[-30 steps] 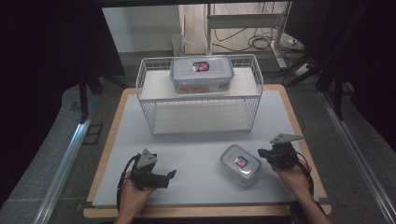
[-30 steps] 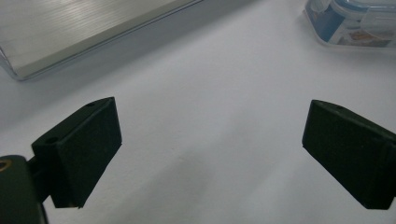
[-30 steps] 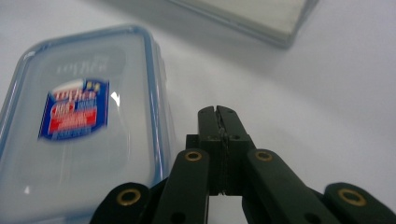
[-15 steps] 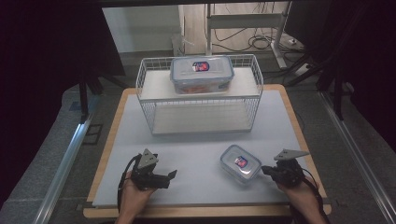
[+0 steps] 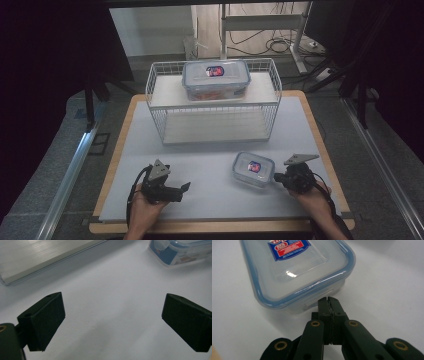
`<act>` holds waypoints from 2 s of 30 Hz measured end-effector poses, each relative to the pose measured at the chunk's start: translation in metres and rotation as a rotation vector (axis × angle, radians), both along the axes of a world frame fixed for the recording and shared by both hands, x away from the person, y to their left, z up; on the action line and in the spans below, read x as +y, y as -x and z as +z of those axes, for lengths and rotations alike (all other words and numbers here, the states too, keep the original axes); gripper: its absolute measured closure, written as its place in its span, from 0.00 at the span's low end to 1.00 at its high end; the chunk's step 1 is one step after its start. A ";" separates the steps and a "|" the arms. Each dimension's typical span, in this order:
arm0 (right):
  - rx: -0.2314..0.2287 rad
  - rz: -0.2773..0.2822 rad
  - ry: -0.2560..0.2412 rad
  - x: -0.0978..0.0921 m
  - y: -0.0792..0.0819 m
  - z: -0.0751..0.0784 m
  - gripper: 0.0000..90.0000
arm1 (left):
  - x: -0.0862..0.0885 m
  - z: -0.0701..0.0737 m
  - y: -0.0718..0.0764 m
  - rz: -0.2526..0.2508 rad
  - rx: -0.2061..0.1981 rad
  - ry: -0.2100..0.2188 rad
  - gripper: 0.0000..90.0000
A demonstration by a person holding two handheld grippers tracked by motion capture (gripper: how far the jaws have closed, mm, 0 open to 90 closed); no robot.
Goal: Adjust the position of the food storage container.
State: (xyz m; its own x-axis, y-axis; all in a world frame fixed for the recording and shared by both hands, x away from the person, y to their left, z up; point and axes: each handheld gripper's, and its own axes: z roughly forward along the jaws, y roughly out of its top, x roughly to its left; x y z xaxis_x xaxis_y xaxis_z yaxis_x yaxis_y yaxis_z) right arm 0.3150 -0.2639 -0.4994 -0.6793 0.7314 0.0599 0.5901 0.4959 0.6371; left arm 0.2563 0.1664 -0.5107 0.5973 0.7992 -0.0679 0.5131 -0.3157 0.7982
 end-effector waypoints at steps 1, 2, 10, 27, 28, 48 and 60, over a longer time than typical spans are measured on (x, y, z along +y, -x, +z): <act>0.000 0.000 0.000 0.000 0.000 0.000 0.99 | 0.000 0.000 0.000 0.000 0.000 0.000 0.05; 0.009 0.000 -0.001 0.002 -0.003 -0.001 0.99 | 0.000 0.000 0.000 0.000 0.001 0.001 0.05; 0.026 -0.049 -0.042 -0.001 -0.033 -0.001 0.99 | 0.000 0.000 0.000 0.000 0.003 0.000 0.05; 0.025 0.045 -0.010 0.066 -0.065 -0.007 1.00 | 0.004 -0.001 -0.006 0.040 0.074 0.066 0.04; 0.026 0.072 -0.016 0.074 -0.066 -0.008 1.00 | 0.005 -0.001 -0.007 0.052 0.085 0.087 0.06; -0.012 0.092 0.003 0.075 -0.053 -0.007 0.99 | -0.057 -0.016 -0.077 -0.060 0.180 -0.031 0.93; 0.011 0.148 0.005 0.088 -0.037 -0.009 1.00 | -0.059 -0.013 -0.057 -0.046 0.208 -0.075 0.97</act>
